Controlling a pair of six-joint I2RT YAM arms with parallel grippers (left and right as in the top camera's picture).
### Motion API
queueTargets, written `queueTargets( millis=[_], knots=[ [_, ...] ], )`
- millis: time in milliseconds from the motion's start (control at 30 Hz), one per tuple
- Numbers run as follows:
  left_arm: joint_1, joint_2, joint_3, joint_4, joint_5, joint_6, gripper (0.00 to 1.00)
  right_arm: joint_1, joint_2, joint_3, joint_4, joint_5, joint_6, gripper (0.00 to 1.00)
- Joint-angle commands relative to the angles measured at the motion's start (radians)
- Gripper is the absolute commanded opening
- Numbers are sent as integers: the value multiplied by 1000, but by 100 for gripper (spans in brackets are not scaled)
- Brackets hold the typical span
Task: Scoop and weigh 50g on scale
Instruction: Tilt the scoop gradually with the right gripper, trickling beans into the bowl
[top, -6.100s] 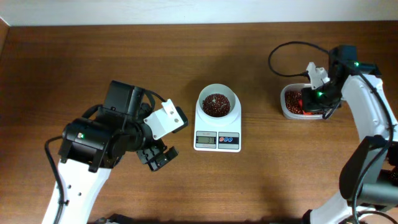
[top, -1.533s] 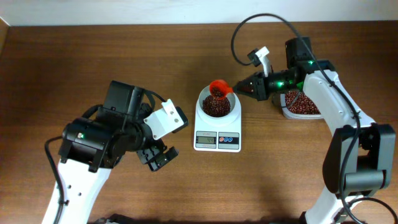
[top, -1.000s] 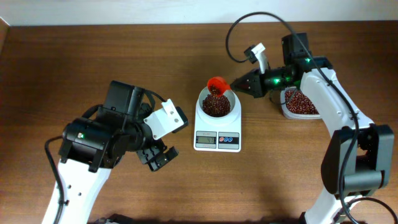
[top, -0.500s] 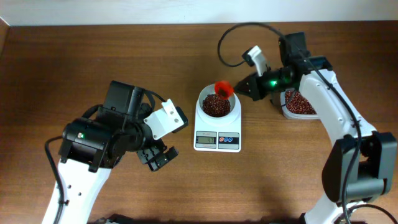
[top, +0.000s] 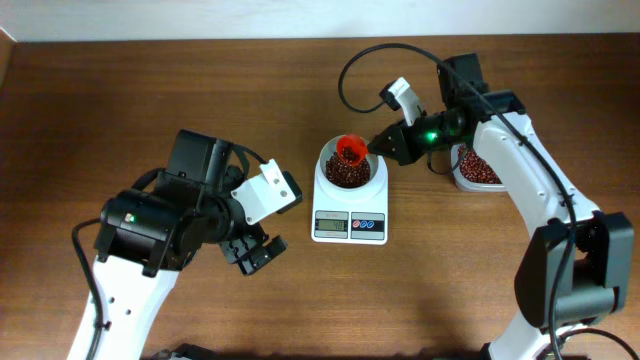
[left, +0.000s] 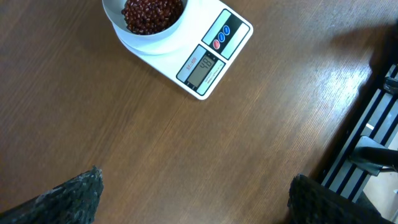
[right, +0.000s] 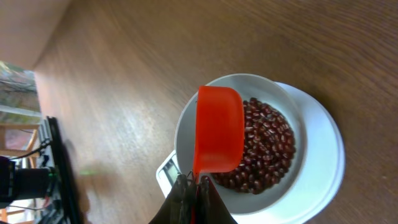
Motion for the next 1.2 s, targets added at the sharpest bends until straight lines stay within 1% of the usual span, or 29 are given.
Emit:
queueTargets(
  millis=[0, 33, 67, 133, 500, 633, 733, 767, 900, 1000, 1167],
  knots=[
    [7, 0, 15, 2, -3, 15, 99, 3, -83, 41, 16, -46, 0, 4],
    [7, 0, 15, 2, -3, 15, 99, 4, -85, 41, 23, 5, -3, 4],
    [7, 0, 15, 2, -3, 15, 99, 15, -78, 39, 13, 122, -3, 4],
    [7, 0, 15, 2, -3, 15, 99, 31, -77, 39, -5, 169, -3, 4],
    [7, 0, 15, 2, -3, 15, 99, 32, -79, 41, -5, 143, -3, 4],
    [7, 1, 15, 2, -3, 15, 99, 18, -93, 74, -1, -18, -3, 4],
    [7, 0, 15, 2, -3, 15, 99, 27, -88, 72, -40, 220, -3, 4],
    [7, 0, 15, 2, -3, 15, 99, 37, -88, 72, -47, 238, -3, 4],
    [7, 0, 15, 2, -3, 15, 99, 42, -88, 73, -39, 227, -3, 4],
    [7, 0, 15, 2, -3, 15, 99, 42, -88, 74, -39, 182, -3, 4],
    [7, 0, 15, 2, -3, 15, 99, 41, -88, 74, -39, 181, -3, 4]
  ],
)
